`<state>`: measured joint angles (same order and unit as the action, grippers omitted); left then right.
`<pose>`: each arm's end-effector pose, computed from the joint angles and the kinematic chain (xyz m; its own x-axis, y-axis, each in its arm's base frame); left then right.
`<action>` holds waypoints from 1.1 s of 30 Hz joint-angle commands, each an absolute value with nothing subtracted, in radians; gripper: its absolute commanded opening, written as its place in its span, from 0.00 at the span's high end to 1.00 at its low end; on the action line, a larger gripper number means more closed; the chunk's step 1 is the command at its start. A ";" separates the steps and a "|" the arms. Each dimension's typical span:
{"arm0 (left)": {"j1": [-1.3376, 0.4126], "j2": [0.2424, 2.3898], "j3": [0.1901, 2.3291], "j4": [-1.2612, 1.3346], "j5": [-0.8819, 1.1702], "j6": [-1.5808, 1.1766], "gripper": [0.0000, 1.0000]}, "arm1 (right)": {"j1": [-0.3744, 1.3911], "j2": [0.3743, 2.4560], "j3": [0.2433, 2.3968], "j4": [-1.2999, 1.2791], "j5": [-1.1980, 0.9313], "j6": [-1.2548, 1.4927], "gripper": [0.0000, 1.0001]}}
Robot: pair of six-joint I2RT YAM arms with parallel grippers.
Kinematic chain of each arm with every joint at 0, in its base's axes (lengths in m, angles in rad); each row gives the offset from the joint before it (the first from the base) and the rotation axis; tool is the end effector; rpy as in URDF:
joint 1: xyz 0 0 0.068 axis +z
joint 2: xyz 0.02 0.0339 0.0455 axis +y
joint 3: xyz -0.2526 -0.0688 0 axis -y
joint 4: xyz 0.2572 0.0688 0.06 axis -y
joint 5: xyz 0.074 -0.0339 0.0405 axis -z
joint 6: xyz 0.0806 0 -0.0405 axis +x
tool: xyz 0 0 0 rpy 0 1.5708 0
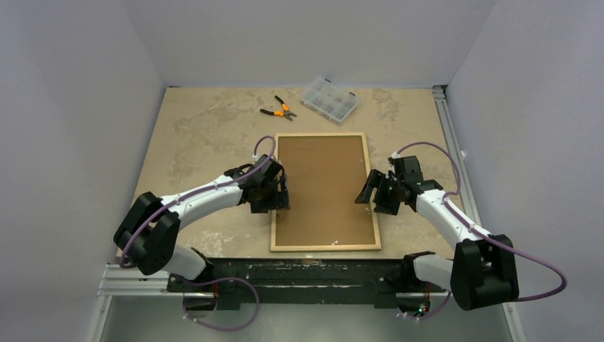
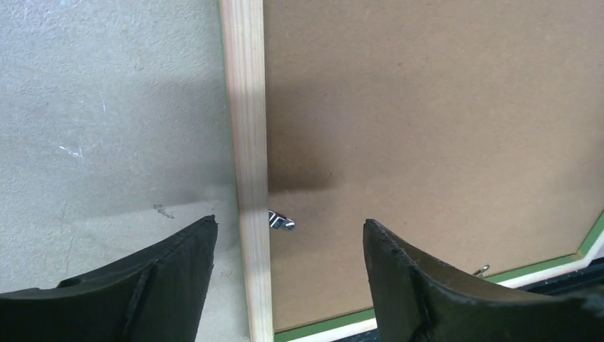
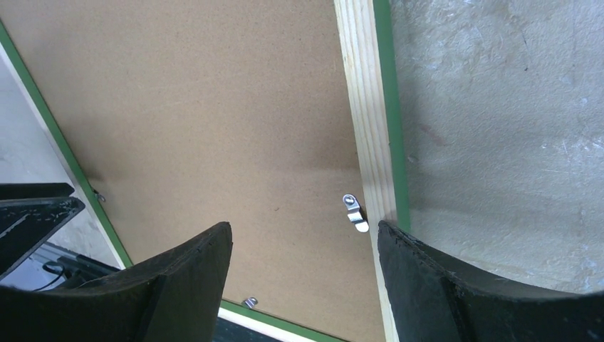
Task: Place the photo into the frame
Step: Install the photo frame at the center of the board.
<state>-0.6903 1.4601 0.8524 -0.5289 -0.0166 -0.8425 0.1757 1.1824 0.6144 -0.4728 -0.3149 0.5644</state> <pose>0.2341 -0.1916 0.1267 -0.9367 -0.1942 -0.2912 -0.1019 0.9472 -0.3039 0.2414 0.0682 0.1295 -0.8891 0.3587 -0.2842 0.1837 0.8485 0.4962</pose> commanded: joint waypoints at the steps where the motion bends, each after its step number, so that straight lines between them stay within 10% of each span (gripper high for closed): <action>1: -0.685 1.414 0.864 -0.508 0.019 -0.840 0.26 | 0.188 1.216 0.567 -0.447 -0.375 0.577 0.27; 22: -0.534 1.312 0.742 -0.529 0.066 -0.797 0.23 | 0.362 1.215 0.681 -0.428 -0.299 0.670 0.27; 33: -0.534 1.313 0.718 -0.464 0.143 -0.792 0.23 | 0.169 1.074 0.644 -0.600 -0.115 0.604 0.20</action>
<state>-0.5385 1.3262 0.7364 -0.5240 0.0944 -0.8009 0.2359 1.0737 0.6693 -0.5541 -0.1608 0.6418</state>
